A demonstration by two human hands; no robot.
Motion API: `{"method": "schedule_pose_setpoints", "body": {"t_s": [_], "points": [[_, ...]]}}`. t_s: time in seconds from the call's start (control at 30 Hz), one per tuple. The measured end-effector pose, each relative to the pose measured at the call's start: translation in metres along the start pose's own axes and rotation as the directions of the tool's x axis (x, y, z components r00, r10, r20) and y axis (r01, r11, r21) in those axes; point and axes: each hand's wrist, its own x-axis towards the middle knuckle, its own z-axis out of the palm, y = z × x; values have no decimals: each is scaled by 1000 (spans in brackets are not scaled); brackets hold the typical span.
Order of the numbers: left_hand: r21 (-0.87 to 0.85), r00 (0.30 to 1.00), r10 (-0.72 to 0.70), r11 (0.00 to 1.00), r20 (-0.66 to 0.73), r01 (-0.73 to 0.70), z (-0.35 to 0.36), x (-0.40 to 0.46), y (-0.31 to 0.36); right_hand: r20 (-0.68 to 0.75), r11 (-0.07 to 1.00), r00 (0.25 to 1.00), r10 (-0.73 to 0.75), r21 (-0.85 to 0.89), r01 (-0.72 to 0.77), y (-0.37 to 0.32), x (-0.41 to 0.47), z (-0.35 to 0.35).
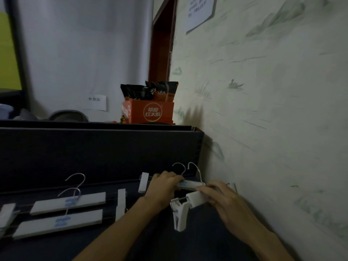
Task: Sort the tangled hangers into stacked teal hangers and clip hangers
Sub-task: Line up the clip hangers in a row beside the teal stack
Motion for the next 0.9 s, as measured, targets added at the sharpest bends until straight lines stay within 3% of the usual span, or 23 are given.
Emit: {"method": "schedule_pose_setpoints", "body": {"t_s": [0.4,0.6,0.9], "points": [[142,939,-75,981,-337,129,-65,-75,-29,-96,984,986,-139,99,148,-25,15,6],[161,895,-208,943,-395,290,-109,-142,-61,-109,967,965,-239,60,247,-81,39,26],[129,803,-400,857,-443,499,-166,-252,-109,-65,938,948,-311,142,317,-180,47,53]]}}
